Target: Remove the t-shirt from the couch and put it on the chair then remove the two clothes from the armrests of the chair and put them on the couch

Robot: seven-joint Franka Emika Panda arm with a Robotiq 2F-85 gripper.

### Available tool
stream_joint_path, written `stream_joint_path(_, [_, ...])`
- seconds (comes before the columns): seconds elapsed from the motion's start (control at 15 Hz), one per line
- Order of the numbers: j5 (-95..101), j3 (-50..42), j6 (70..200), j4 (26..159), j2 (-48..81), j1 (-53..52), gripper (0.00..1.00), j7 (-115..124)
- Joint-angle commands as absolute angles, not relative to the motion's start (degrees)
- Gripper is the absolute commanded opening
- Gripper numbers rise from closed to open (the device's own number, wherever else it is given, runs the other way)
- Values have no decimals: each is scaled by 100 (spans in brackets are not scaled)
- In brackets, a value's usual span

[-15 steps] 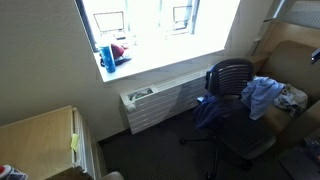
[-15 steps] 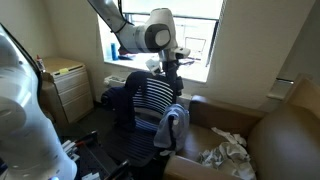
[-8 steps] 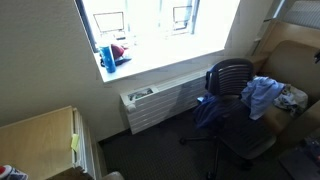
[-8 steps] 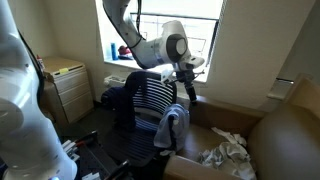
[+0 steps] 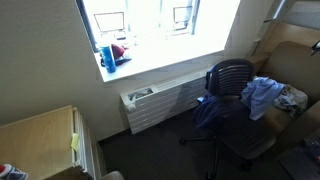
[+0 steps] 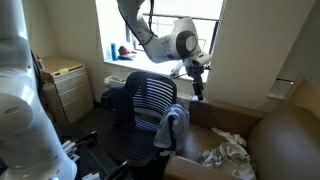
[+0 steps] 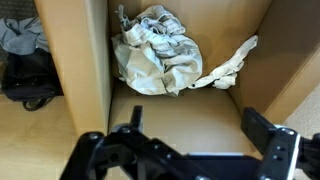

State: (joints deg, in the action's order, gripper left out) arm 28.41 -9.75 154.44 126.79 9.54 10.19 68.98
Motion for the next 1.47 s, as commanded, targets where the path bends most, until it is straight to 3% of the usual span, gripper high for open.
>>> stream_joint_path(0.0, [2754,-1178,15447,12690,915,802,100,6822])
stream_joint_path(0.73, [1072,-2322,14734,9955,4628,787,100,8338])
stream_joint_path(0.8, [1171,-2324,15136,10684,3914,747,100,7973])
stream_joint_path(1.4, [7,-2465,15356,9249,5583,1071,100,9115])
